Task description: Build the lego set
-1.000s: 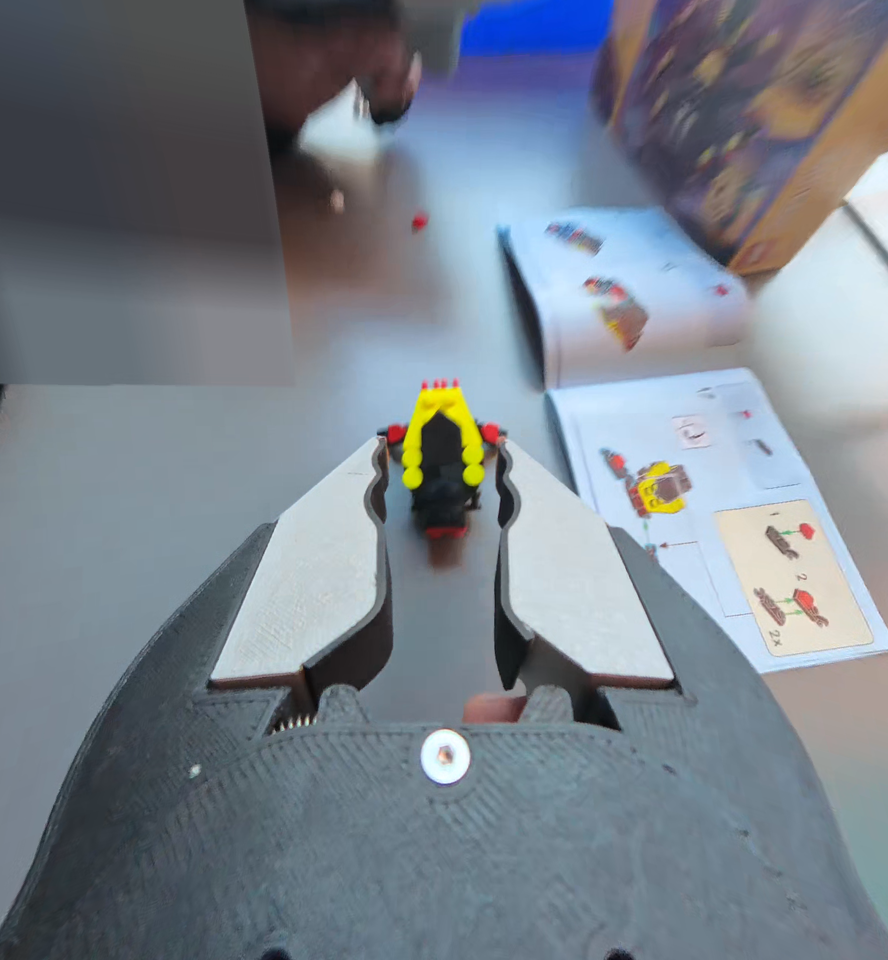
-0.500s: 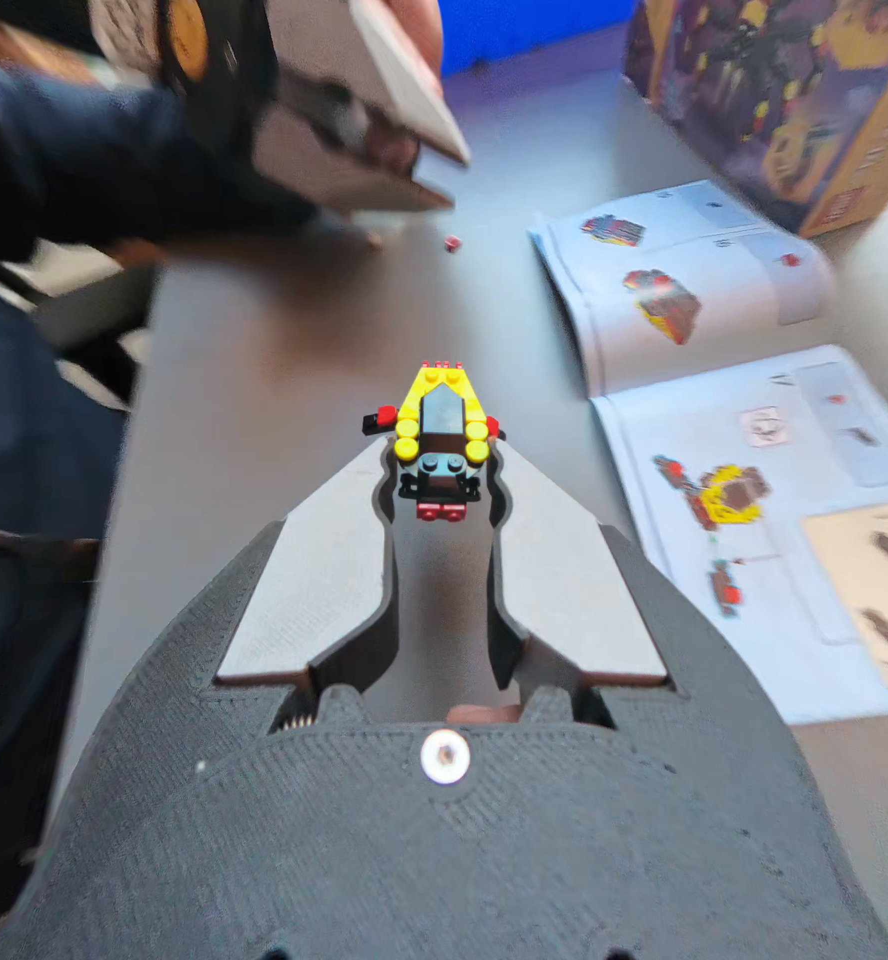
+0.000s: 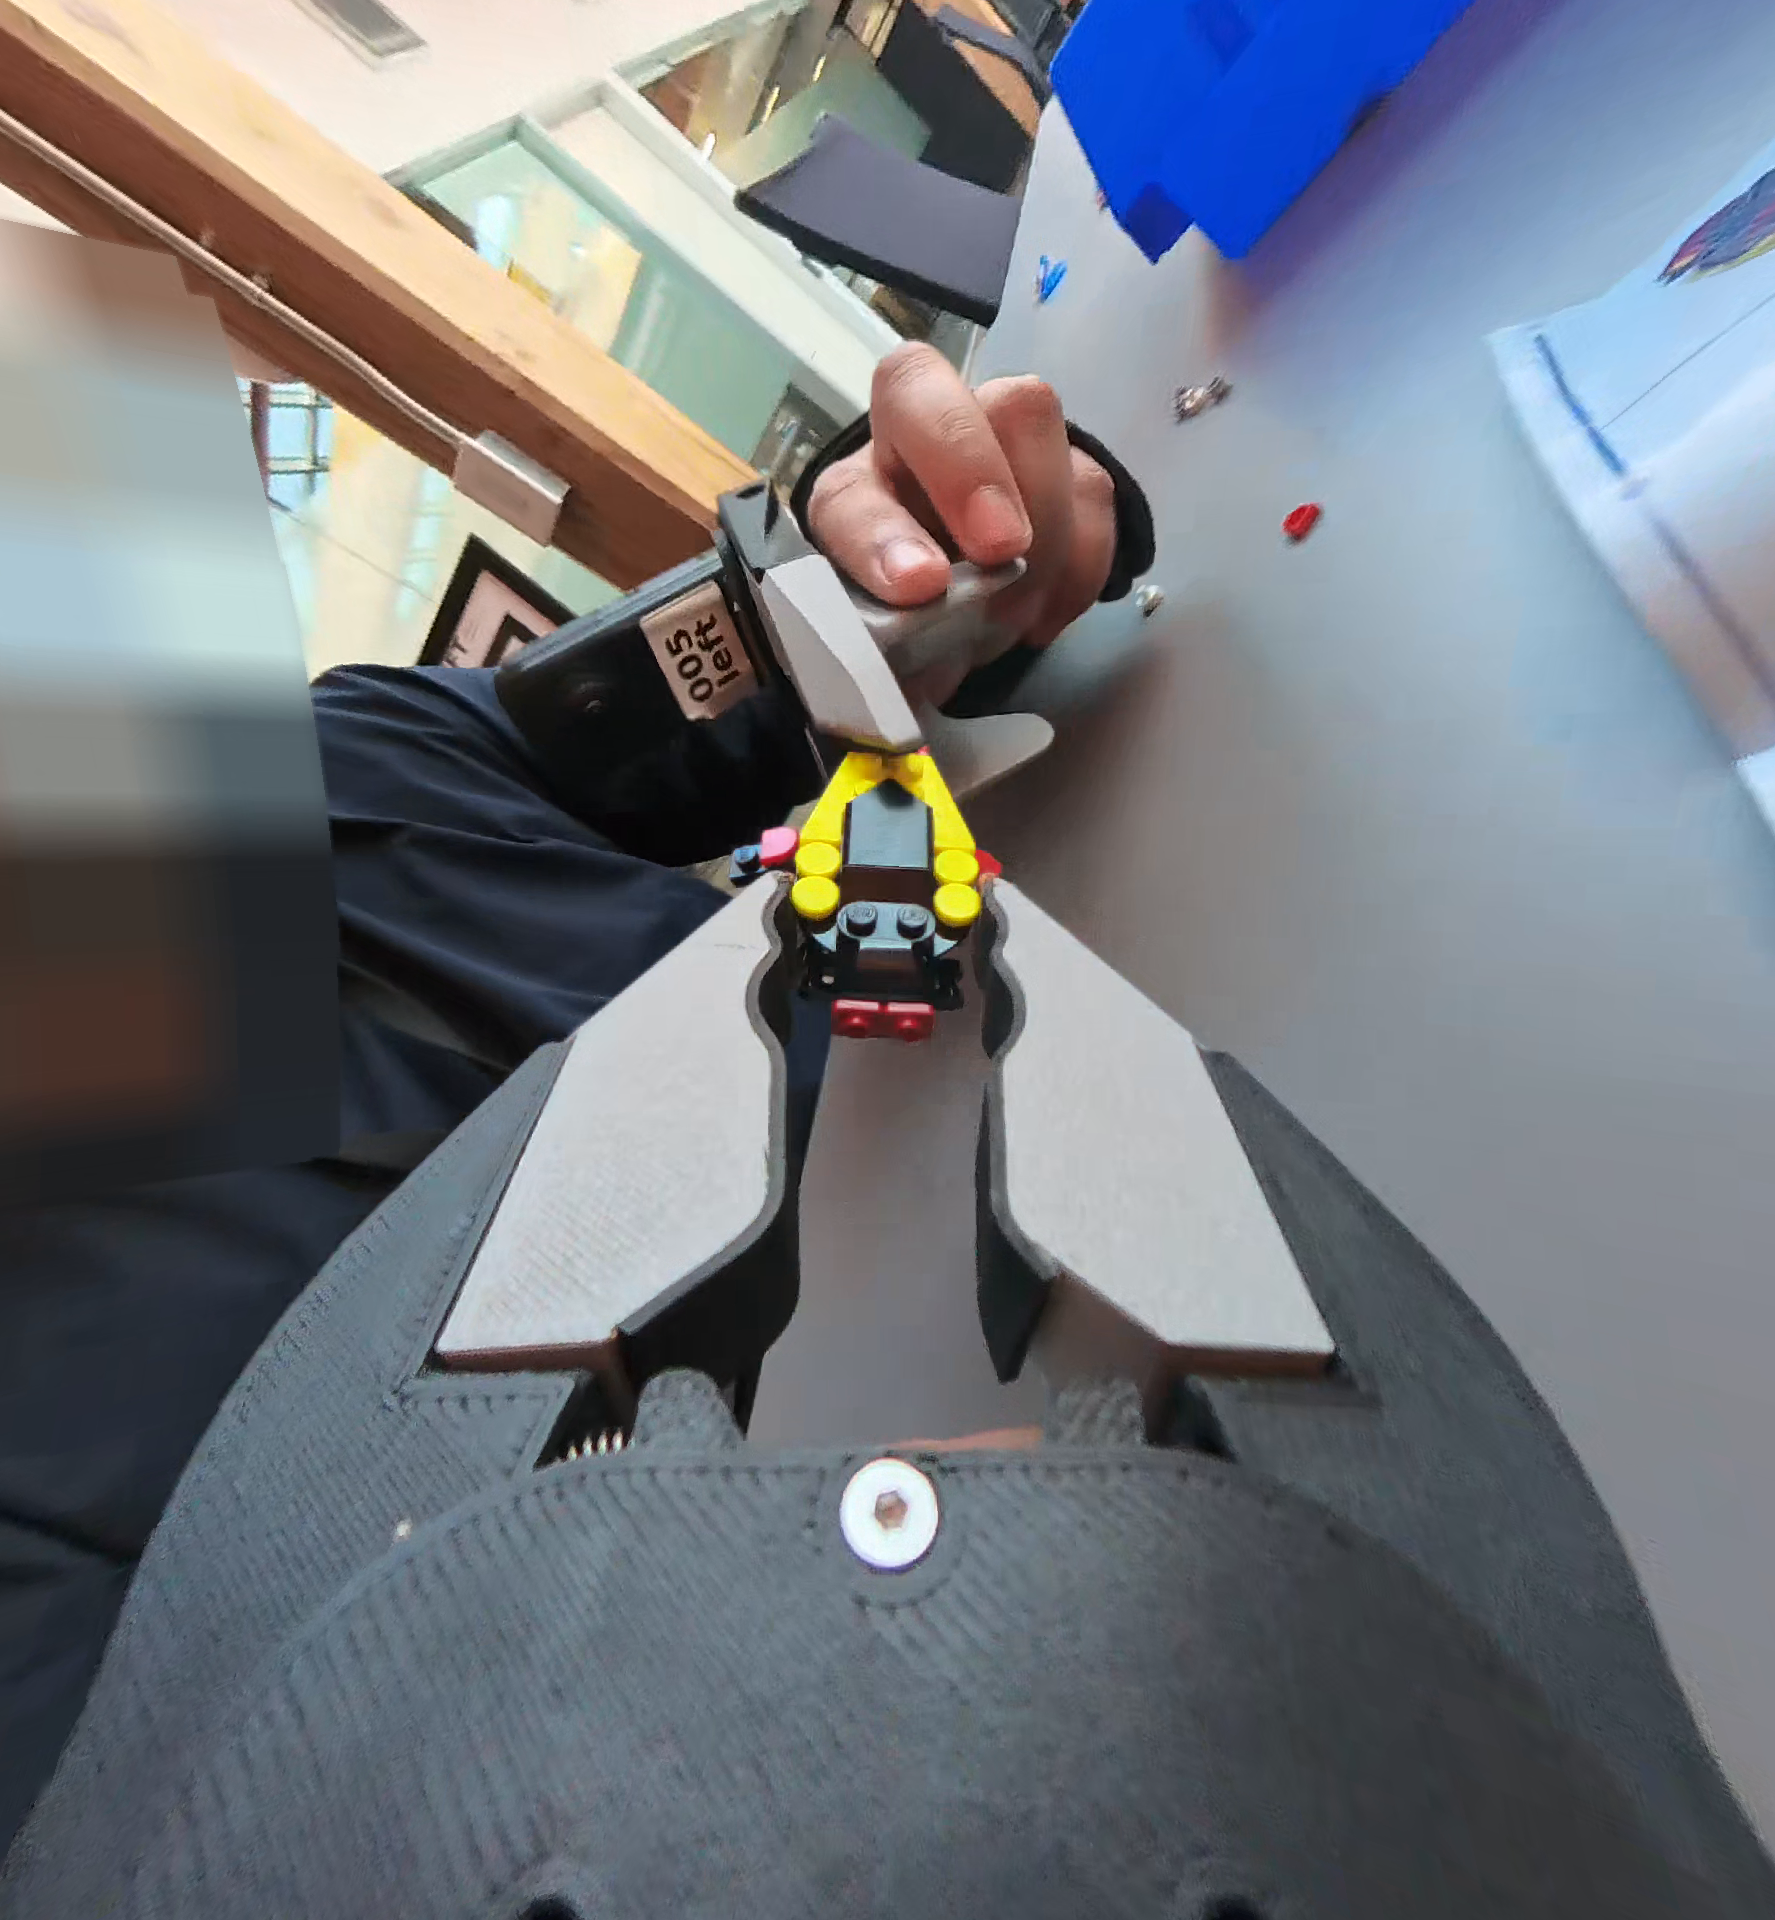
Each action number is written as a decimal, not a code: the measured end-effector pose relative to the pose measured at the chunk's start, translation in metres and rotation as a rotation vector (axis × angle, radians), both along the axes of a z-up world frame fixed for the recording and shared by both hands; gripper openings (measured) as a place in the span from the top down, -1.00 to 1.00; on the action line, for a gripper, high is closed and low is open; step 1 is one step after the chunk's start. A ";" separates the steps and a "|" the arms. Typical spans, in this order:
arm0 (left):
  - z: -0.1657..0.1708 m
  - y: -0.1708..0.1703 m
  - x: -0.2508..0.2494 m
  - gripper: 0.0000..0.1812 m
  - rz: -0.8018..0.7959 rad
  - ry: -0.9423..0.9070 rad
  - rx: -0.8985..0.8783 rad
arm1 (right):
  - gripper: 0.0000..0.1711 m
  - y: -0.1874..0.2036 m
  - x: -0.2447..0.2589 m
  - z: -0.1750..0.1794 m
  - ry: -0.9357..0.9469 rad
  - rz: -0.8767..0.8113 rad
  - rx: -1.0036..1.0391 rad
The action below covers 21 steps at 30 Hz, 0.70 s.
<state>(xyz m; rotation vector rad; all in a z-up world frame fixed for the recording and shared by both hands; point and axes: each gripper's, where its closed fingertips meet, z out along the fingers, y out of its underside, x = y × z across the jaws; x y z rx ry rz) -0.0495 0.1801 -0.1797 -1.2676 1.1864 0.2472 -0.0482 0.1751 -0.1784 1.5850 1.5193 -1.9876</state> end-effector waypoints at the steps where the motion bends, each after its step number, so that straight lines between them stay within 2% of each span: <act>1: -0.001 -0.002 0.002 0.71 -0.018 -0.014 -0.030 | 0.64 -0.001 0.000 0.000 -0.001 0.010 -0.015; 5: -0.001 -0.006 0.011 0.73 -0.066 -0.097 -0.121 | 0.64 -0.006 0.004 0.001 -0.025 0.048 -0.100; 12: -0.007 0.001 0.006 0.76 -0.039 -0.210 -0.291 | 0.63 0.000 0.001 -0.006 -0.048 0.015 -0.061; 13: -0.005 0.004 0.002 0.76 -0.021 -0.250 -0.318 | 0.57 0.004 0.001 -0.008 -0.047 -0.008 -0.025; 15: -0.003 0.009 -0.008 0.76 0.017 -0.331 -0.395 | 0.31 0.015 -0.001 -0.011 -0.032 -0.083 0.103; 17: -0.004 0.015 -0.018 0.76 0.061 -0.403 -0.477 | 0.20 0.028 -0.004 -0.006 0.036 -0.168 0.266; 21: -0.008 0.016 -0.024 0.76 0.079 -0.497 -0.609 | 0.29 0.027 -0.007 0.014 0.218 -0.237 0.521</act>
